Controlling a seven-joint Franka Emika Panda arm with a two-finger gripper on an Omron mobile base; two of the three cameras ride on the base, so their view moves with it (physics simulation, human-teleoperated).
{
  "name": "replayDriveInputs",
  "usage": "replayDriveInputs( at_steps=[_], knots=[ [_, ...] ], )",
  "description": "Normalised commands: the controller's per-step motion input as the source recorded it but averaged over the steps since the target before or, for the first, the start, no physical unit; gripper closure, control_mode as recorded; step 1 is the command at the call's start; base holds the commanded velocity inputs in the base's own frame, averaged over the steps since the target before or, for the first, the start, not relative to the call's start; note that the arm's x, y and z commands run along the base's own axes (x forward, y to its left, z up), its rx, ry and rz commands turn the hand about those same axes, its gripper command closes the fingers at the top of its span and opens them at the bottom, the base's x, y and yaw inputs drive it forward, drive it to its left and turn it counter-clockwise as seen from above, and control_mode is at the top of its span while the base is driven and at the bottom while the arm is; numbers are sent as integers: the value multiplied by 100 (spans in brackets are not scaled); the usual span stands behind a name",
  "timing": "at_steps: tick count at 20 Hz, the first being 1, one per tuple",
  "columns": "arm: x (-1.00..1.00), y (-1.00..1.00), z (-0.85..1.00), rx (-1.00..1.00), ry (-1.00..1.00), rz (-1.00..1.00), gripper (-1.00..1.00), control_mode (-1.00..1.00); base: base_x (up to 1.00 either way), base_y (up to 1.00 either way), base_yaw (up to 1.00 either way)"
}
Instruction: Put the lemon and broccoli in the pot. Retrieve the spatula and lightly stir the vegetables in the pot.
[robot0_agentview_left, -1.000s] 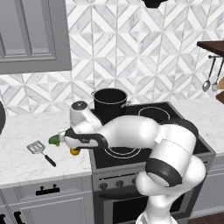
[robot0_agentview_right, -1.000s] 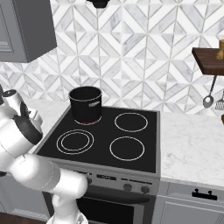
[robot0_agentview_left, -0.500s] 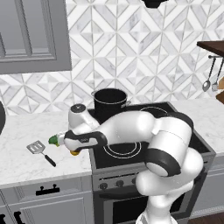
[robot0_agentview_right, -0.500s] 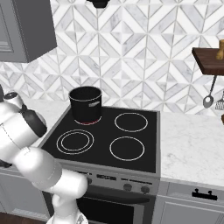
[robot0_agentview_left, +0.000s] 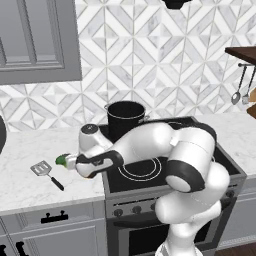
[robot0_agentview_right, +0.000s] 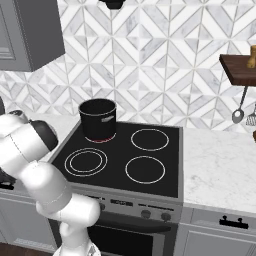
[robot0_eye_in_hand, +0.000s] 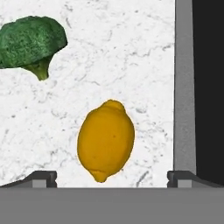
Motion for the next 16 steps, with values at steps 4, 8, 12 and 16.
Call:
replayDriveInputs(
  at_steps=[4, 8, 12, 16],
  knots=[
    [8, 1, -24, 0, 0, 0, -100, -100, 0, 0, 0],
    [14, 1, -26, 0, 0, 0, -100, -100, 0, 0, 0],
    [21, 11, -23, 0, 0, 0, -100, -100, 0, 0, 0],
    [21, 18, -17, 0, 0, 0, -100, -100, 0, 0, 0]
  ],
)
